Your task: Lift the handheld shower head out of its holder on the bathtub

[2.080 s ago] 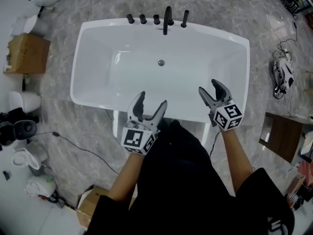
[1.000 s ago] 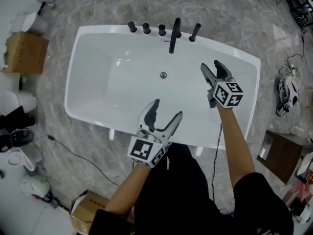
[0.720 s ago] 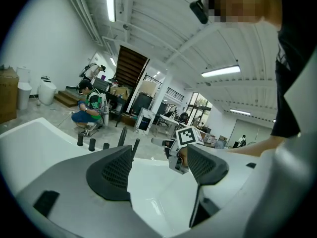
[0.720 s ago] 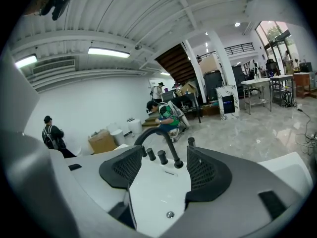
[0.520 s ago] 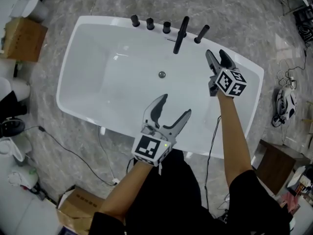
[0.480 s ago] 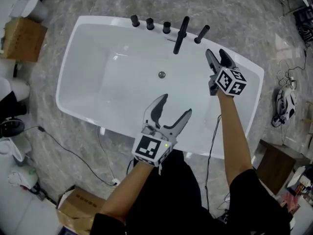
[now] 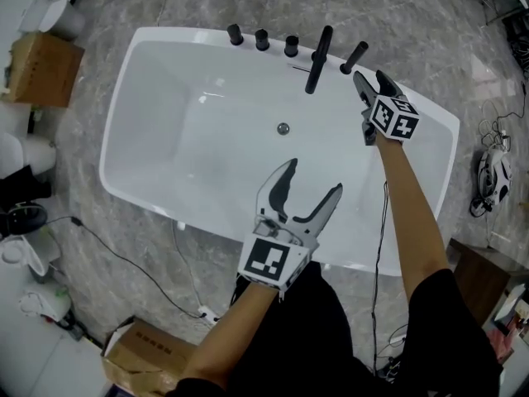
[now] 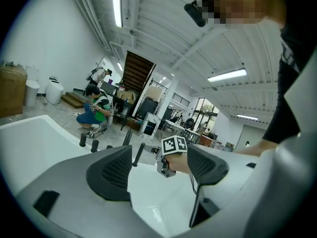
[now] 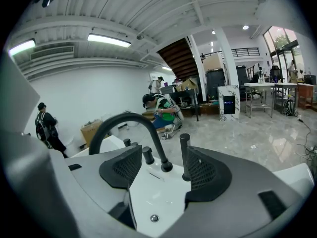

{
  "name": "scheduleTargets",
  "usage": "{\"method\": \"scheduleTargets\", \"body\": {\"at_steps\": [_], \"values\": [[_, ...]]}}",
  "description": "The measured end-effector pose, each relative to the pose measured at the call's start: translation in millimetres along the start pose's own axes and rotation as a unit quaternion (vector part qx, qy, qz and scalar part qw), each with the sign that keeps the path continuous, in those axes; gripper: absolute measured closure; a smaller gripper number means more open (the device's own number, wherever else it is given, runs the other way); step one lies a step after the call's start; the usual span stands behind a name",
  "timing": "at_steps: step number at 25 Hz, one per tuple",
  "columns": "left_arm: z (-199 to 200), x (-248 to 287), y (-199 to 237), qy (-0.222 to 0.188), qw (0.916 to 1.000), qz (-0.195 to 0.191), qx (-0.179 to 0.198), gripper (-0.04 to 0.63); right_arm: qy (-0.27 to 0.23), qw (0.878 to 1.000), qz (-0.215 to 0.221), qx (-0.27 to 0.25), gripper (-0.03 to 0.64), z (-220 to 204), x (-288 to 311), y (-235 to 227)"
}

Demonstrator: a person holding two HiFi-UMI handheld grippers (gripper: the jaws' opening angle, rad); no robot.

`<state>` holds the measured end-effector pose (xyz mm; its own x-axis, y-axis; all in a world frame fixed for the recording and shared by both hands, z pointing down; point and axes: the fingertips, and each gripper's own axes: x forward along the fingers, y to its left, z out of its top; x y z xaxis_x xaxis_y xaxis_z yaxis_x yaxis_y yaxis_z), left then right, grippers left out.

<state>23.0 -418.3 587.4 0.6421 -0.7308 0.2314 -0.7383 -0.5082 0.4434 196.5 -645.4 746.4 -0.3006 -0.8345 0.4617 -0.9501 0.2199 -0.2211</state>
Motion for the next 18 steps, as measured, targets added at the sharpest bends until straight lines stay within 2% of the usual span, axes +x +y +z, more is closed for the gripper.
{"method": "scheduleTargets", "body": {"at_steps": [3, 10, 18], "values": [[-5.1, -5.0, 0.3, -0.005, 1.0, 0.0, 0.001, 0.272, 0.01, 1.0, -0.003, 0.003, 0.367, -7.0, 14.3, -6.1], [-26.9, -5.5, 13.4, 0.027, 0.9996, 0.012, 0.003, 0.272, 0.022, 1.0, 0.004, -0.022, 0.365, -21.0, 51.4, -13.4], [-38.2, -4.9, 24.3, 0.035, 0.9993, 0.013, 0.007, 0.272, 0.037, 0.997, -0.017, -0.06, 0.367, -24.6, 82.6, -41.3]]}}
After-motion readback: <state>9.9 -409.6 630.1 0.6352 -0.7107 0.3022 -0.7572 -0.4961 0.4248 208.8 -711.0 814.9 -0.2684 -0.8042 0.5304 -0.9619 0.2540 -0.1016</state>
